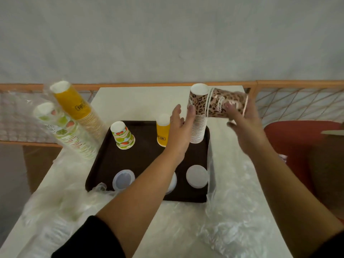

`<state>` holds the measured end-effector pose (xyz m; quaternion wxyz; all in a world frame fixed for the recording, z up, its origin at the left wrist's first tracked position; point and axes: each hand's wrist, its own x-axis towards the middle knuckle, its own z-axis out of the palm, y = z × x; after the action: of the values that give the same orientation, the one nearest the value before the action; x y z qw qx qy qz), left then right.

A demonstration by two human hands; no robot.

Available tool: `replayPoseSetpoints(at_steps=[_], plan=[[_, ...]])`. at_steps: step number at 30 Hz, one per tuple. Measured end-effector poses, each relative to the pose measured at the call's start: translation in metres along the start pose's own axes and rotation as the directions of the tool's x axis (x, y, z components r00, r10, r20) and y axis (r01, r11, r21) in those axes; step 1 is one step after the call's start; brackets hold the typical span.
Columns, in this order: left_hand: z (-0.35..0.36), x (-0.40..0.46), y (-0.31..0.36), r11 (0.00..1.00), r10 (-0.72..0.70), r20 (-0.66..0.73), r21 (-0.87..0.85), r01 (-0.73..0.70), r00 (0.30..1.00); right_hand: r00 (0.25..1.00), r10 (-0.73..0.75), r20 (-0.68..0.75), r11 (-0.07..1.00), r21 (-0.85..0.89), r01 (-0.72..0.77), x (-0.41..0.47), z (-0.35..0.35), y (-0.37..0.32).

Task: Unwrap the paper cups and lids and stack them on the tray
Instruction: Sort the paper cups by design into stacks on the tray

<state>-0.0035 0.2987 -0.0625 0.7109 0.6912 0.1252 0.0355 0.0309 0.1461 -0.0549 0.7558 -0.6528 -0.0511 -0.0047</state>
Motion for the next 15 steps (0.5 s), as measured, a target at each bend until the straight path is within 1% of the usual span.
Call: replayPoseSetpoints(at_steps=[2, 4, 5, 7, 11, 13, 15], plan=[[0.002, 0.016, 0.0, 0.998, -0.049, -0.026, 0.041, 0.05, 0.998, 0.984, -0.154, -0.087, 0.98, -0.137, 0.141, 0.023, 0.006, -0.014], [0.005, 0.029, -0.002, 0.993, -0.097, -0.027, 0.066, 0.099, 0.995, 0.958, -0.26, -0.123, 0.926, -0.311, 0.212, 0.043, 0.016, -0.025], [0.006, 0.035, -0.004, 0.989, -0.13, -0.027, 0.066, 0.132, 0.991, 0.947, -0.301, -0.11, 0.885, -0.403, 0.235, 0.051, 0.021, -0.028], [0.008, 0.046, -0.009, 0.978, -0.202, -0.02, 0.05, 0.203, 0.979, 0.93, -0.366, -0.034, 0.776, -0.563, 0.285, 0.065, 0.032, -0.03], [0.013, 0.057, -0.017, 0.941, -0.335, 0.018, -0.038, 0.336, 0.942, 0.909, -0.383, 0.163, 0.59, -0.714, 0.376, 0.081, 0.046, -0.013], [0.015, 0.061, -0.019, 0.927, -0.365, 0.024, -0.08, 0.365, 0.931, 0.922, -0.333, 0.199, 0.531, -0.768, 0.358, 0.086, 0.048, -0.002], [0.016, 0.064, -0.02, 0.927, -0.359, 0.026, -0.11, 0.36, 0.933, 0.931, -0.294, 0.215, 0.508, -0.79, 0.343, 0.089, 0.047, 0.01]])
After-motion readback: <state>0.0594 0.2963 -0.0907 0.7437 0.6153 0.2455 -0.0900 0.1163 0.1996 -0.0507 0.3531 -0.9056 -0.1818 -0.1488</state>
